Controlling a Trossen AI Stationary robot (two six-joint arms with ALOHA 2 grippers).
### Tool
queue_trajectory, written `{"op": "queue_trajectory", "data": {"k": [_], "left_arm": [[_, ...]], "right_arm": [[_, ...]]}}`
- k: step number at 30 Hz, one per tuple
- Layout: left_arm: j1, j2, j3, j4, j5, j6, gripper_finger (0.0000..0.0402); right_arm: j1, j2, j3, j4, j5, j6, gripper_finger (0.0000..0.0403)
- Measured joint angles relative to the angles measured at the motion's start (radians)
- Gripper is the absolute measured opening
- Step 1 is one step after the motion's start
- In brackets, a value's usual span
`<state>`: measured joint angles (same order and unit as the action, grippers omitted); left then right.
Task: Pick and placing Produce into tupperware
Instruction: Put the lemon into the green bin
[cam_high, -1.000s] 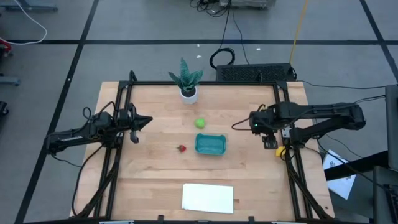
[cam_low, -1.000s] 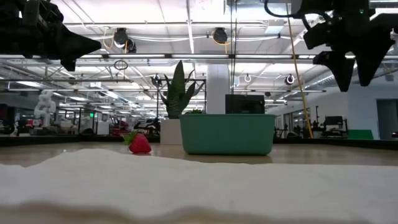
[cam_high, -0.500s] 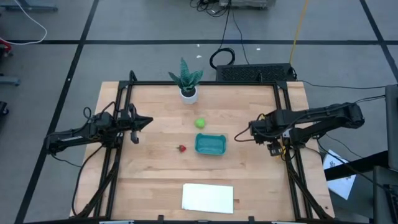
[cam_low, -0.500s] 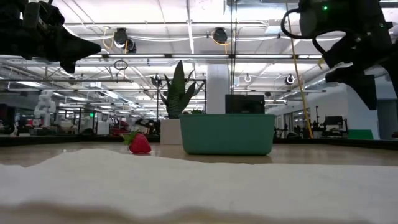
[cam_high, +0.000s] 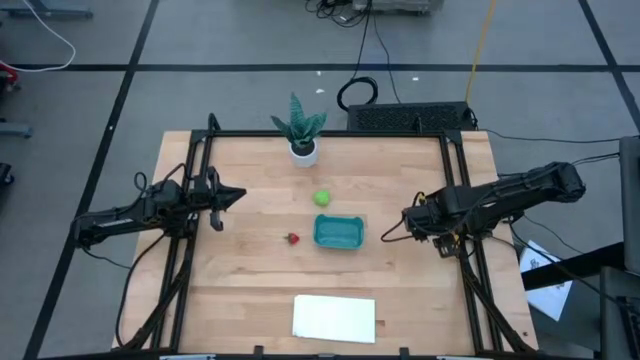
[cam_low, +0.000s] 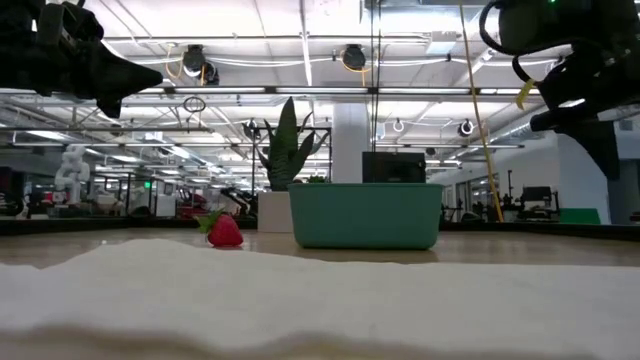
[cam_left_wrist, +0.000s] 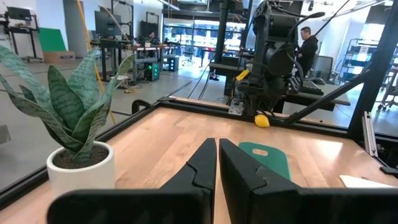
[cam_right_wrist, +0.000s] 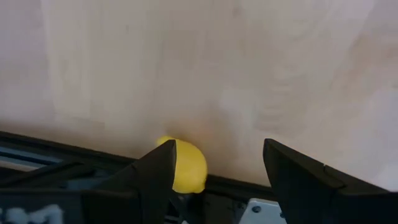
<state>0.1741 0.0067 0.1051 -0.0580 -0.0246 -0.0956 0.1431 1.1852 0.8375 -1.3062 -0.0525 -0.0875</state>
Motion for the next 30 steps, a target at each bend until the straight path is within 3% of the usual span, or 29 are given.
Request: {"op": "queue_trajectory", "data": {"k": [16, 22, 25, 30], "left_arm": [[0.0, 0.0, 0.001, -0.021, 0.018, -0.019, 0.0021], [0.0, 0.0, 0.001, -0.021, 0.027, -0.019, 0.0021], [0.0, 0.0, 0.001, -0.021, 0.027, -0.015, 0.0021], [0.0, 0.0, 0.001, -0.019, 0.026, -0.011, 0.0021]], "right_arm": [[0.006, -0.045, 0.005, 0.001, 0.085, 0.045, 0.0233], [-0.047, -0.054, 0.007, 0.069, 0.077, 0.287, 0.0233], [-0.056, -0.056, 0.0, -0.005, 0.055, 0.359, 0.0233], [-0.032, -0.07, -0.062, -0.093, 0.037, 0.32, 0.0233]]}}
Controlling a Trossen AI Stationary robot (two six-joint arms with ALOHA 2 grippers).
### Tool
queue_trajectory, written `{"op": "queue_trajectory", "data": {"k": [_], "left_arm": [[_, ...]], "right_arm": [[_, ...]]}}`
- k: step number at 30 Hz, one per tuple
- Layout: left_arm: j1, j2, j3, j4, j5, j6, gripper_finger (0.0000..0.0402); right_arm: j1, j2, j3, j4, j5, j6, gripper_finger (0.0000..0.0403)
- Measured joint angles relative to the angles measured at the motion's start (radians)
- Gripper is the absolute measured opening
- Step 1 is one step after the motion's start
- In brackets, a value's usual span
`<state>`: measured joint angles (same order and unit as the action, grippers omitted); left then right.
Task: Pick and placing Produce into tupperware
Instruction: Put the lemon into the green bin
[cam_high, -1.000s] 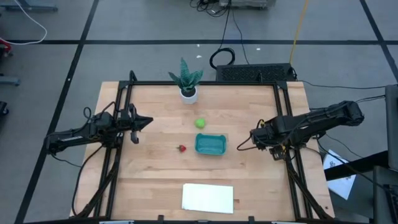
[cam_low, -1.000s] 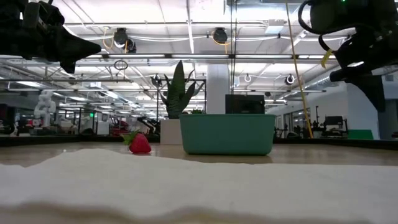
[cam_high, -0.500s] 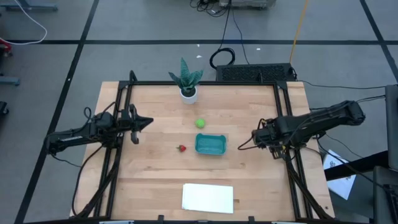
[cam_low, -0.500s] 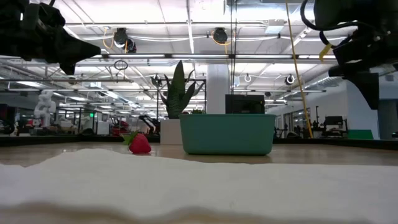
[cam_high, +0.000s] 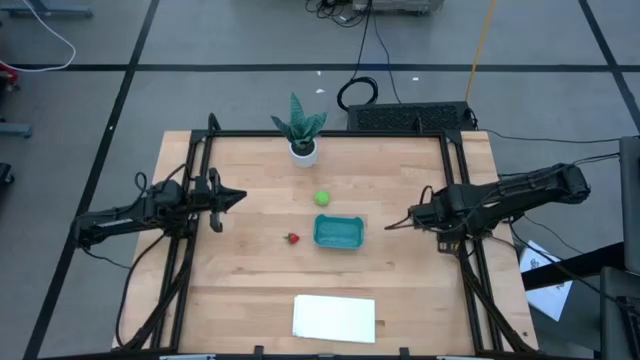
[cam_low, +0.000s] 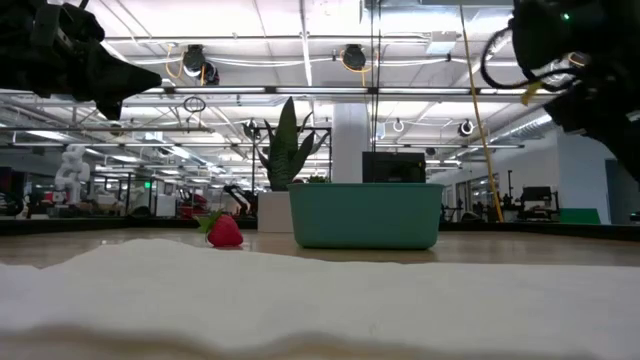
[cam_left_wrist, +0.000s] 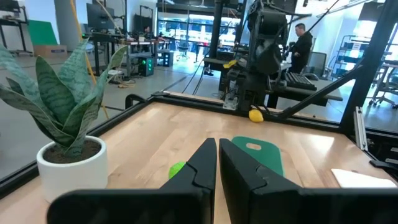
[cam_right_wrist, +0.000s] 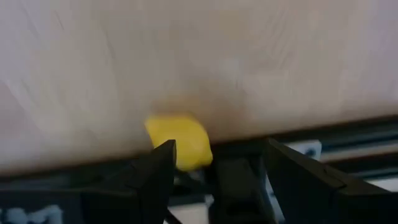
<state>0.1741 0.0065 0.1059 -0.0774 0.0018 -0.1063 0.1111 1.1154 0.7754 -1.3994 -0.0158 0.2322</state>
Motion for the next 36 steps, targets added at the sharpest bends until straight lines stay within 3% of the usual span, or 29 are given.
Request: {"op": "queue_trajectory", "data": {"k": [13, 19, 24, 36], "left_arm": [[0.0, 0.0, 0.0, 0.0, -0.003, 0.007, 0.0021], [0.0, 0.0, 0.0, -0.002, -0.003, 0.006, 0.0021], [0.0, 0.0, 0.0, -0.003, -0.003, 0.007, 0.0021], [0.0, 0.0, 0.0, -0.002, -0.003, 0.053, 0.0021]], "right_arm": [[0.008, 0.007, -0.013, 0.026, -0.041, -0.11, 0.0233], [0.004, 0.02, -0.008, 0.089, -0.19, -0.029, 0.0233], [-0.027, 0.097, -0.016, 0.113, -0.251, 0.06, 0.0233], [-0.067, 0.33, 0.009, 0.087, -0.321, 0.082, 0.0239]]}}
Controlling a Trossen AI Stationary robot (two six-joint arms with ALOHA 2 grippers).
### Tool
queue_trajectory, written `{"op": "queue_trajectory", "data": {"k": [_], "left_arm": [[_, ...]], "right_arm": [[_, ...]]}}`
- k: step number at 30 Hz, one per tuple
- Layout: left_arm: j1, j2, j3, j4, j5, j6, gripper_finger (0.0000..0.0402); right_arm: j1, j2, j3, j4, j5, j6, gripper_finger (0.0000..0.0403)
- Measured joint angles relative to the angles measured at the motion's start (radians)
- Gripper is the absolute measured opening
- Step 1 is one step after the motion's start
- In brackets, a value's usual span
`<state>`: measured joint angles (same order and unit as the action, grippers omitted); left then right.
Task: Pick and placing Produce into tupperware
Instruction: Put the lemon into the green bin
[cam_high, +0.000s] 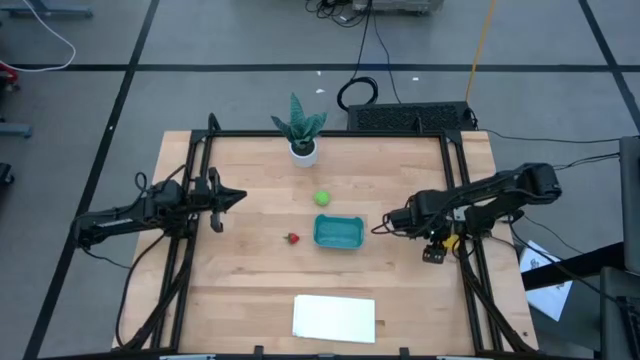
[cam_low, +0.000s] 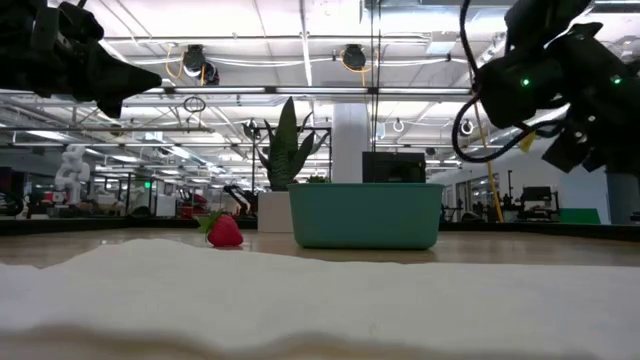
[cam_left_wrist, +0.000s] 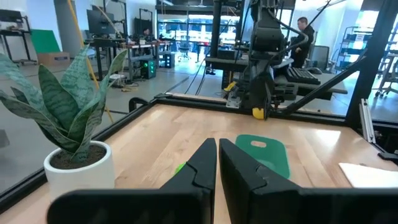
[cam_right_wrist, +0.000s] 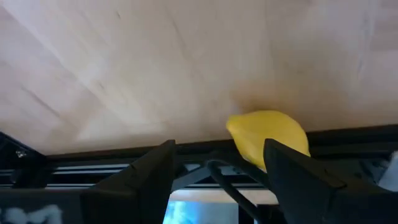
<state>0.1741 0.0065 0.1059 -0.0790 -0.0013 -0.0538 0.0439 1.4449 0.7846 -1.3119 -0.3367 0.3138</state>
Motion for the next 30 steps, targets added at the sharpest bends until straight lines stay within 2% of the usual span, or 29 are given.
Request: {"op": "queue_trajectory", "data": {"k": [6, 12, 16, 25, 30], "left_arm": [[0.0, 0.0, 0.0, 0.0, 0.0, 0.0, 0.0021], [0.0, 0.0, 0.0, -0.008, 0.0, -0.001, 0.0021], [0.0, 0.0, 0.0, -0.01, 0.001, -0.001, 0.0021], [0.0, 0.0, 0.0, -0.023, 0.001, 0.003, 0.0021], [0.0, 0.0, 0.0, -0.024, 0.001, 0.015, 0.0021]], "right_arm": [[-0.042, 0.039, 0.063, -0.16, 0.078, 0.0, 0.0276], [-0.07, 0.044, 0.075, -0.194, 0.069, 0.019, 0.0308], [-0.089, 0.075, 0.075, -0.191, 0.058, 0.042, 0.031], [-0.082, 0.223, 0.075, -0.181, 0.052, -0.159, 0.0311], [-0.084, 0.306, 0.075, -0.132, 0.078, -0.15, 0.0311]]}}
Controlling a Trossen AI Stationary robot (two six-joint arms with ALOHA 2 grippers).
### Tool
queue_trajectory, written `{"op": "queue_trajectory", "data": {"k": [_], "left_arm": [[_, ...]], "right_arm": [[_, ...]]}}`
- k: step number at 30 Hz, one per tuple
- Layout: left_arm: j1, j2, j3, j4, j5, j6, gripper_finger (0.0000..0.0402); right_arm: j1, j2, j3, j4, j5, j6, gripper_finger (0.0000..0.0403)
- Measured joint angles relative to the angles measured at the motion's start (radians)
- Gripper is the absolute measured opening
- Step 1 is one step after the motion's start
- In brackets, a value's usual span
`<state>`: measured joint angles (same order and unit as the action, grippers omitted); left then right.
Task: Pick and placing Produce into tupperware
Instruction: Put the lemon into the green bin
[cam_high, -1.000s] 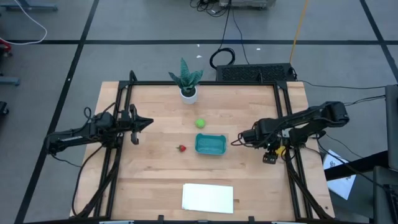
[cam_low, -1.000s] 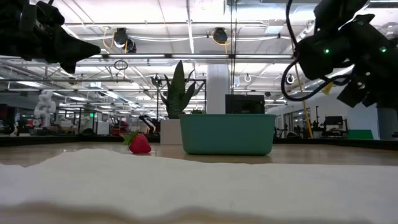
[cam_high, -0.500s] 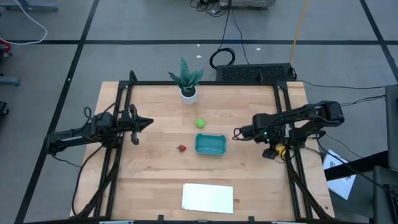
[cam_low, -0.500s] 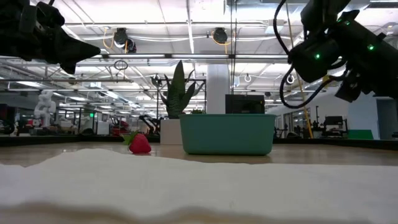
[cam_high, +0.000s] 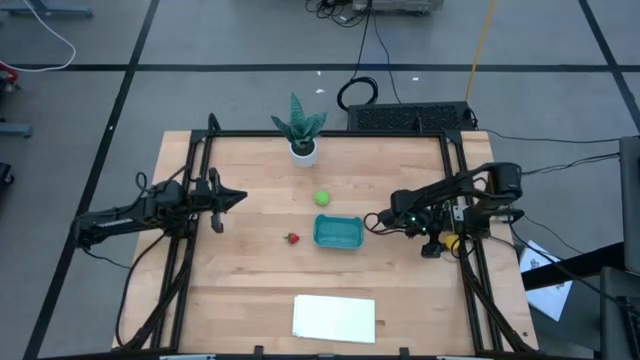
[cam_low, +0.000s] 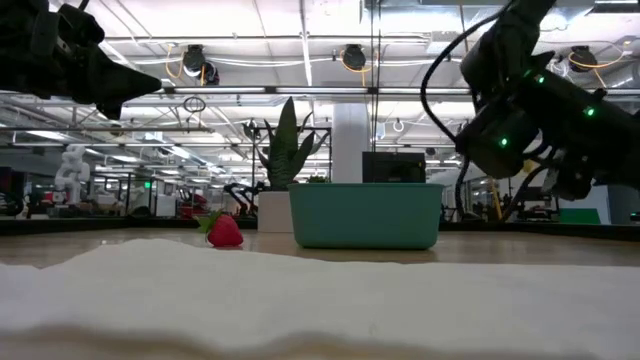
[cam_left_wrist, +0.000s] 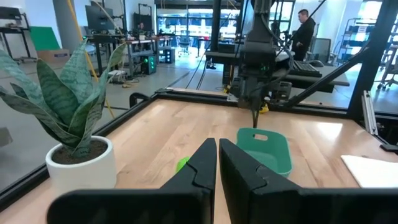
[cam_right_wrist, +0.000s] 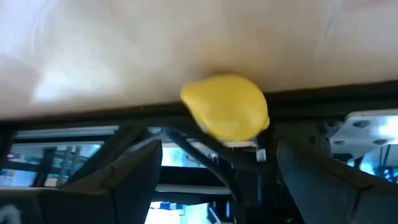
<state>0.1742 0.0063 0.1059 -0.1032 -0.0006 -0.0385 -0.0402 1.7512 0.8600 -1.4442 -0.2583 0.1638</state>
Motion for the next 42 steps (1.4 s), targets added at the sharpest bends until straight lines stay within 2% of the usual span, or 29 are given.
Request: {"op": "queue_trajectory", "data": {"k": [6, 17, 28, 42], "left_arm": [[0.0, 0.0, 0.0, -0.001, 0.0, 0.0, 0.0021], [0.0, 0.0, 0.0, -0.002, 0.001, 0.001, 0.0021], [0.0, 0.0, 0.0, -0.002, 0.003, 0.001, 0.0021], [0.0, 0.0, 0.0, -0.002, 0.003, 0.006, 0.0021]], "right_arm": [[0.0, 0.048, 0.002, 0.038, 0.028, 0.078, 0.0311], [0.01, 0.048, 0.002, 0.045, 0.022, 0.159, 0.0311], [0.01, 0.087, -0.003, 0.012, 0.019, -0.023, 0.0311], [0.009, 0.208, -0.001, 0.031, 0.022, 0.063, 0.0311]]}}
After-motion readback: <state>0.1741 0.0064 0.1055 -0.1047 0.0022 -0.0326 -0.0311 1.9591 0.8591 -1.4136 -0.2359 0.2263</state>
